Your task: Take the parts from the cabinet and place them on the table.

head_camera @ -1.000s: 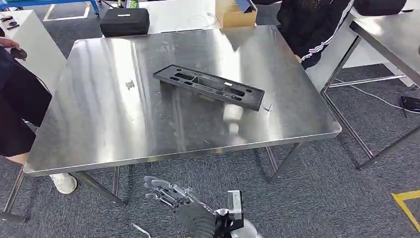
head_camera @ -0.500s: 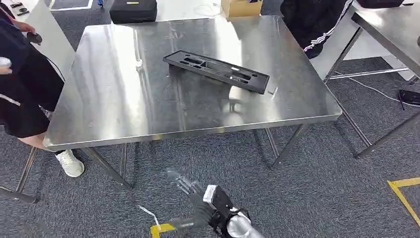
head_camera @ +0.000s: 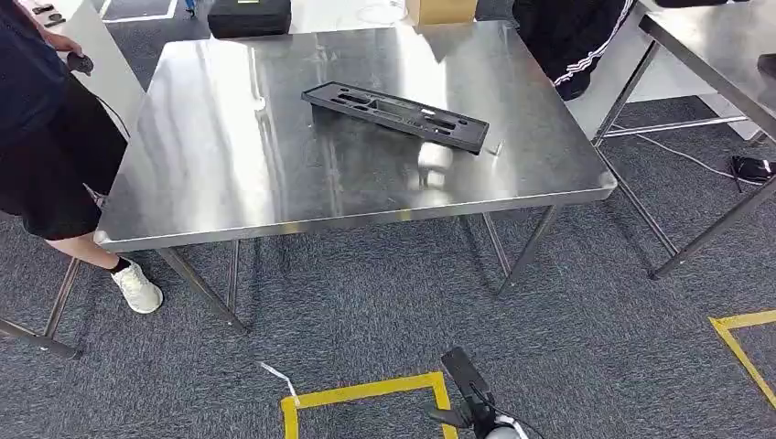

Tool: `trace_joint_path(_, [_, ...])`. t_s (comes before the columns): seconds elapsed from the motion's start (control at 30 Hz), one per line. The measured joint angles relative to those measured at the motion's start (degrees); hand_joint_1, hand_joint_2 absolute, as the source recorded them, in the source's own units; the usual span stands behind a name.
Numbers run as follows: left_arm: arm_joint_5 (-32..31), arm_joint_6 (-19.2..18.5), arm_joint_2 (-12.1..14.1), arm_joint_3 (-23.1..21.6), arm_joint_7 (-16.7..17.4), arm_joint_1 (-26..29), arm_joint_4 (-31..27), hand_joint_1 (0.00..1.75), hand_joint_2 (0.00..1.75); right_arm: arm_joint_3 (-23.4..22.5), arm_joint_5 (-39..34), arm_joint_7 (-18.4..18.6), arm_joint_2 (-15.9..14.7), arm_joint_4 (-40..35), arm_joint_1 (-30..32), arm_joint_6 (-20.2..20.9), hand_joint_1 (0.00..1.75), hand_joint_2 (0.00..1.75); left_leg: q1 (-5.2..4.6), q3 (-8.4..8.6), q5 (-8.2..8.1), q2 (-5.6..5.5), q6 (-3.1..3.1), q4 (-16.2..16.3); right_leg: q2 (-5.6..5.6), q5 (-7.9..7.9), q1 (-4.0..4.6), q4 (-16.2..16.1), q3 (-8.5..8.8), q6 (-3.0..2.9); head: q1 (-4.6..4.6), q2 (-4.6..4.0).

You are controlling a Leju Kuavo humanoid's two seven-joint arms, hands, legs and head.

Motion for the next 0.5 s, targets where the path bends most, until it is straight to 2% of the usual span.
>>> trace_joint_path(0.07, [-0.1, 0.2, 0.1, 0.1, 0.0, 0.1, 0.0, 0.0, 0.0, -0.9, -0.2, 1.0, -0.9, 1.7, 1.4, -0.2, 0.0, 1.75, -0.34, -0.41, -0.29, -0.04, 0.49, -0.3, -0.01, 0.59, -0.06, 0.1, -0.23, 0.86, 0.0, 0.0])
trace_joint_path(0.1, [-0.1, 0.2, 0.2, 0.2, 0.0, 0.1, 0.0, 0.0, 0.0, -1.2, -0.2, 1.4, -1.4, 2.3, 1.8, -0.3, 0.0, 1.75, -0.5, -0.77, -0.08, -0.01, 0.96, -0.3, 0.04, 1.04, -0.13, 0.0, -0.54, 1.48, 0.13, 0.0])
trace_joint_path(0.13, [-0.1, 0.2, 0.2, 0.2, 0.0, 0.1, 0.0, 0.0, 0.0, -1.4, -0.3, 2.5, -1.7, 2.9, 2.0, -0.4, 0.0, 1.75, -0.31, -1.23, 0.53, 0.22, 1.94, -0.9, 0.16, 1.05, 0.11, 0.1, -1.09, 1.97, 0.2, 0.0])
trace_joint_path(0.17, [-0.4, 0.2, 0.2, 0.2, 0.1, 0.1, 0.0, 0.0, 0.0, -1.7, -0.5, 4.9, -2.1, 3.6, 2.1, -0.4, 0.0, 1.75, -0.3, -1.71, 1.16, 0.53, 2.75, -1.0, 0.46, -0.47, -0.33, 1.1, -1.89, 1.79, 0.06, 0.0])
trace_joint_path(0.2, [-0.7, 0.2, 0.2, 0.2, 0.2, 0.1, 0.0, 0.0, 0.0, -1.9, -0.7, 7.8, -2.3, 4.3, 2.5, -0.4, 0.0, 0.0, -0.31, -2.31, 1.68, 0.69, 3.4, -1.0, 0.52, -3.03, -0.27, 3.5, -3.0, 1.22, 0.33, 0.0])
trace_joint_path(0.23, [-0.9, 0.2, 0.2, 0.2, 0.3, 0.0, 0.0, 0.0, 0.0, -2.3, -0.8, 11.3, -2.4, 4.9, 3.2, -0.4, 0.0, 0.0, -0.37, -3.0, 2.3, 0.69, 3.82, -1.0, 0.59, -6.13, -0.27, 7.8, -4.1, 0.61, 0.37, 0.0])
trace_joint_path(0.27, [-1.1, 0.2, 0.2, 0.2, 0.4, 0.0, 0.0, 0.0, 0.0, -2.6, -0.9, 14.1, -2.4, 5.4, 4.1, -0.3, 0.0, 0.0, -0.47, -3.71, 2.89, 0.69, 3.95, -1.0, 0.71, -8.38, -0.27, 12.0, -5.05, 0.38, 0.44, 0.0])
trace_joint_path(0.3, [-1.1, 0.3, 0.2, 0.2, 0.4, 0.0, 0.0, 0.0, 0.0, -2.7, -0.9, 16.4, -2.6, 5.9, 5.1, 0.1, 0.0, 0.0, -0.59, -4.49, 3.49, 0.65, 4.03, -1.0, 0.8, -9.64, -0.28, 15.5, -5.63, 0.47, 0.44, 0.0])
trace_joint_path(0.33, [-1.1, 0.3, 0.2, 0.2, 0.4, 0.0, 0.0, 0.0, 0.0, -2.7, -1.0, 18.6, -2.7, 6.4, 6.4, 0.5, 0.0, 0.0, -0.66, -5.33, 4.22, 0.6, 3.97, -1.0, 0.86, -9.39, -0.28, 17.3, -5.28, 0.96, 0.41, 0.0])
trace_joint_path(0.37, [-1.2, 0.3, 0.2, 0.2, 0.4, 0.0, 0.0, 0.0, 0.0, -2.7, -1.3, 19.2, -2.7, 6.7, 7.7, 0.9, 0.0, 0.0, -0.66, -6.05, 4.8, 0.55, 3.86, -1.0, 0.89, -8.26, -0.27, 16.8, -4.18, 1.51, 0.44, 0.0])
trace_joint_path(0.4, [-1.4, 0.2, 0.2, 0.2, 0.4, 0.0, 0.0, 0.0, 0.0, -2.9, -1.6, 19.3, -2.7, 6.9, 9.2, 1.3, 0.0, 0.0, -0.59, -7.09, 5.65, 0.54, 3.6, -1.0, 0.89, -6.01, -0.29, 13.7, -1.41, 2.35, 0.53, 0.0])
trace_joint_path(0.43, [-1.7, 0.1, 0.2, 0.2, 0.4, 0.0, 0.0, 0.0, 0.0, -3.0, -1.6, 19.4, -2.6, 7.1, 10.0, 1.3, 0.0, 0.0, -0.51, -7.89, 6.33, 0.58, 3.31, -1.0, 0.89, -4.71, -0.31, 9.6, 1.73, 2.77, 0.5, 0.0])
trace_joint_path(0.47, [-1.8, 0.1, 0.2, 0.2, 0.5, 0.0, 0.0, 0.0, 0.0, -3.0, -1.5, 19.4, -2.5, 7.2, 10.4, 1.3, 0.0, 0.0, -0.51, -8.41, 7.08, 0.59, 2.9, -0.9, 0.89, -4.91, -0.36, 4.5, 5.48, 2.6, 0.55, 0.0])
trace_joint_path(0.5, [-1.9, 0.1, 0.2, 0.1, 0.5, -0.1, 0.0, 0.0, 0.0, -3.0, -1.4, 19.4, -2.1, 7.2, 10.5, 1.3, 0.0, 0.0, -0.75, -8.73, 7.51, 0.7, 2.5, -0.9, 0.95, -6.72, -0.16, -0.5, 9.17, 2.07, 0.57, 0.0])
